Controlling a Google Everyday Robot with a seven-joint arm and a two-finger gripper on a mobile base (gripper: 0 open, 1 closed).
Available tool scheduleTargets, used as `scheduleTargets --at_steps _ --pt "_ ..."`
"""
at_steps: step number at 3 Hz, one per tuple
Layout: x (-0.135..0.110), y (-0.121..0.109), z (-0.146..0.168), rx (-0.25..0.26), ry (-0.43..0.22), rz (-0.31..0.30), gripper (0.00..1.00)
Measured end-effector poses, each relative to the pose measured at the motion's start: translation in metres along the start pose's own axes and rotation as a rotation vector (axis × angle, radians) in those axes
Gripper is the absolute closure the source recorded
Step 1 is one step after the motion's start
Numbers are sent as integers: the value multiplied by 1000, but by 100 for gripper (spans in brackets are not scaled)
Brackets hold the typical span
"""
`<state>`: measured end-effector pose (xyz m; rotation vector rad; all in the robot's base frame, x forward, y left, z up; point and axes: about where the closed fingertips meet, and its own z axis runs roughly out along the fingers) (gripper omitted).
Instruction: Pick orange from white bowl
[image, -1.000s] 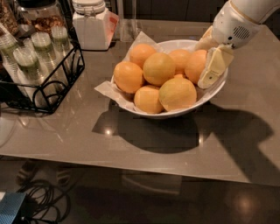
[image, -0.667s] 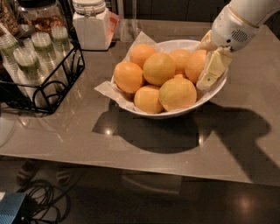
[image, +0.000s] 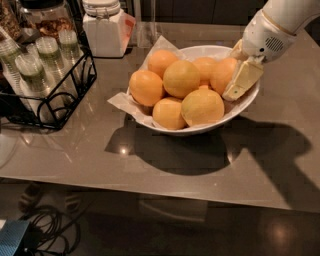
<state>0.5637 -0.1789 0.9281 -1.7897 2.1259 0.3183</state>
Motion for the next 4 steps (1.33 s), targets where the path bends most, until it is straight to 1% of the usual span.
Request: scheduleTargets --at_steps 1,2,3,4 --pt "0 1 -5 17 3 2 89" --pt "-12 7 -28 84 -14 -17 100" --pt "-27 21 -65 174 -91 -41 100" --pt "-32 50 -98 241 -184 -39 100"
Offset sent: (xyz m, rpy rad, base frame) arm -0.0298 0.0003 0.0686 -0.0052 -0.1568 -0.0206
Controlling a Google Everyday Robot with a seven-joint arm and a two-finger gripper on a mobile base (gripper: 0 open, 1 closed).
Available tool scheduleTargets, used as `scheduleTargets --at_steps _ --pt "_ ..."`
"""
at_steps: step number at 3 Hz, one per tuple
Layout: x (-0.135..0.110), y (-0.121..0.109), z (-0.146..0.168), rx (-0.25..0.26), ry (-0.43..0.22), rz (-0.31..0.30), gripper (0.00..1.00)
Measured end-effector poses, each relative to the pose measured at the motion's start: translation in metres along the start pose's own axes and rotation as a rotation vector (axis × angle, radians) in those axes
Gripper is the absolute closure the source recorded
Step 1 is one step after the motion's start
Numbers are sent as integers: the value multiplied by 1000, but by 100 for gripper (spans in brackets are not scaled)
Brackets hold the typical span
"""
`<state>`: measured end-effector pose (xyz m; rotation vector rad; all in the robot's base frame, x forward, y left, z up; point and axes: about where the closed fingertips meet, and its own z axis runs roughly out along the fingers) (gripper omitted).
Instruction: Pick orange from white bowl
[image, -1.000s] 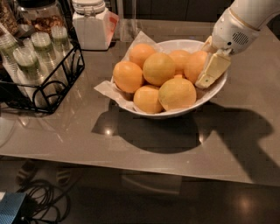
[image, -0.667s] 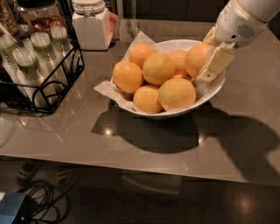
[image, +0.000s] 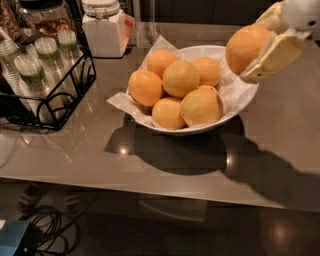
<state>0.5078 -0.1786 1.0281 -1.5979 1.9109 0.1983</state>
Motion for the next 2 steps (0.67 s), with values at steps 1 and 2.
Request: scheduleTargets --at_steps 1,2 --pt "3 29 -28 70 -89 46 100" --pt "13 33 -32 79 -93 76 100"
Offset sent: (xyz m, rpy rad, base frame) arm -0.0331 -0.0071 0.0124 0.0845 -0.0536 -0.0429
